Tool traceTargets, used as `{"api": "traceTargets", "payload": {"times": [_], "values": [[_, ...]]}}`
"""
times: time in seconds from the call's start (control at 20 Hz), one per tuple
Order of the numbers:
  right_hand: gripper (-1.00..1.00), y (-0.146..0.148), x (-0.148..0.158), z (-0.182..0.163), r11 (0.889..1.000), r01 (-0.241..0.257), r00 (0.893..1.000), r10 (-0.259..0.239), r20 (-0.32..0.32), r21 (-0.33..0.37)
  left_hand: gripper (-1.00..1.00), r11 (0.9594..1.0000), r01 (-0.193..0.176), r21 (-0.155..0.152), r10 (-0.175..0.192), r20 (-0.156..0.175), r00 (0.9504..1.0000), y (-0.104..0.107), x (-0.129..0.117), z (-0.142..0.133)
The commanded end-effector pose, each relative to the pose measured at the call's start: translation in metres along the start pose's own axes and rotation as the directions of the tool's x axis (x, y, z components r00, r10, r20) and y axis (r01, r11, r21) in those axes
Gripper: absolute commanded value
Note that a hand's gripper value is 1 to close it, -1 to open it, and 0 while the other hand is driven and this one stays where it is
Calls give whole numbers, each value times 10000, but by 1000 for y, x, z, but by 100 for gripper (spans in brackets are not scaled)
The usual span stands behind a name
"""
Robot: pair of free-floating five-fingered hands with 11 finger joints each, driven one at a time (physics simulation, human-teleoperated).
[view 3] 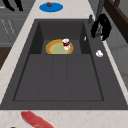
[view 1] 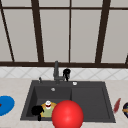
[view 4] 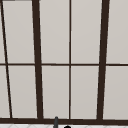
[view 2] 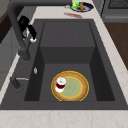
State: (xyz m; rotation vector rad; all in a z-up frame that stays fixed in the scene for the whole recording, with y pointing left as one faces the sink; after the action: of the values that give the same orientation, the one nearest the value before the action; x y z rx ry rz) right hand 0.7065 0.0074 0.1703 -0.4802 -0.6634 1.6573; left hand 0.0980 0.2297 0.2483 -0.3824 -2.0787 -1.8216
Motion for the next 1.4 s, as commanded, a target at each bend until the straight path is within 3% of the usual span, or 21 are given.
{"api": "traceTargets", "payload": {"times": [0.0, 0.2, 0.85, 1.35], "values": [[100, 8, 0, -12, 9990, -418, 9991, 418, 1, 142, 0, 10000, 0, 0, 0, 0, 10000, 0, 0, 0], [100, 9, -1, -22, 9986, -400, 9990, 393, -221, -334, 0, 10000, 0, 0, 0, 0, 10000, 0, 0, 0], [100, 13, -14, -29, 9982, 277, 9978, -244, 618, -534, 0, 10000, 0, 0, 0, 0, 10000, 0, 0, 0], [100, 22, -22, -33, 9924, 1086, 9859, -1001, 1339, -574, 0, 10000, 0, 0, 0, 0, 10000, 0, 0, 0]]}}
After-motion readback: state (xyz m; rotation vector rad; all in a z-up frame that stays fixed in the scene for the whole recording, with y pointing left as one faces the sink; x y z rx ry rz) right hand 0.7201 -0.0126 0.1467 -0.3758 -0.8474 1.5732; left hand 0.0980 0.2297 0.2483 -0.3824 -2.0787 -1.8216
